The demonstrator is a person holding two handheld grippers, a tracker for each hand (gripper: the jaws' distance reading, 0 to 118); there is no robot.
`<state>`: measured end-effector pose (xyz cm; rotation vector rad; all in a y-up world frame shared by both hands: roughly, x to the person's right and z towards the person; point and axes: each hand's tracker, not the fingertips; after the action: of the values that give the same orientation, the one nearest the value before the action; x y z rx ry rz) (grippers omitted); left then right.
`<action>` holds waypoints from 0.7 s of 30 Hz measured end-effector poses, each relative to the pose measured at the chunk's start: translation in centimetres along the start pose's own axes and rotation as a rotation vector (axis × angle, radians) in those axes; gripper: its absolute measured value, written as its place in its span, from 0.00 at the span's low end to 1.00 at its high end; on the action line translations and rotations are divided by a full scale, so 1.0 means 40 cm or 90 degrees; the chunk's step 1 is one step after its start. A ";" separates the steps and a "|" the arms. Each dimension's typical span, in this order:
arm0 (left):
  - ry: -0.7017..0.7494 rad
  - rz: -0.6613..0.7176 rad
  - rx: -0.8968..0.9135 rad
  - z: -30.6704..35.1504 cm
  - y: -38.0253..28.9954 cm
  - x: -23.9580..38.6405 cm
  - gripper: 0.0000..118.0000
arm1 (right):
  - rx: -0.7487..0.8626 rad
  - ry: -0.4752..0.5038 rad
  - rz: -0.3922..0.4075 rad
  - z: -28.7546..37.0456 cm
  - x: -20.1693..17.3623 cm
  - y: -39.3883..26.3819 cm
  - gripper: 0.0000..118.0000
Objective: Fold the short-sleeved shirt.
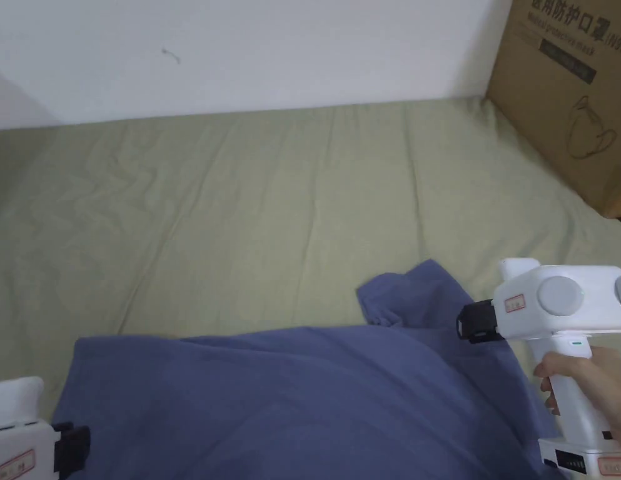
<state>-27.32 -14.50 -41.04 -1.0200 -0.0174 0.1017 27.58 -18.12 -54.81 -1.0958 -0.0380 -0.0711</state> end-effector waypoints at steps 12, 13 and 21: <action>0.027 -0.001 -0.022 -0.055 0.027 -0.050 0.00 | 0.009 0.024 -0.038 -0.030 0.020 0.009 0.00; 0.023 0.006 -0.018 -0.054 0.032 -0.058 0.00 | 0.009 0.026 -0.040 -0.021 0.021 0.013 0.00; -0.014 0.071 0.012 -0.151 0.226 -0.092 0.98 | 0.049 0.037 -0.007 0.040 -0.003 0.038 0.00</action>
<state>-31.31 -15.29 -51.78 -1.0015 0.0209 0.2138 27.59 -15.99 -55.42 -1.0166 0.0055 -0.1097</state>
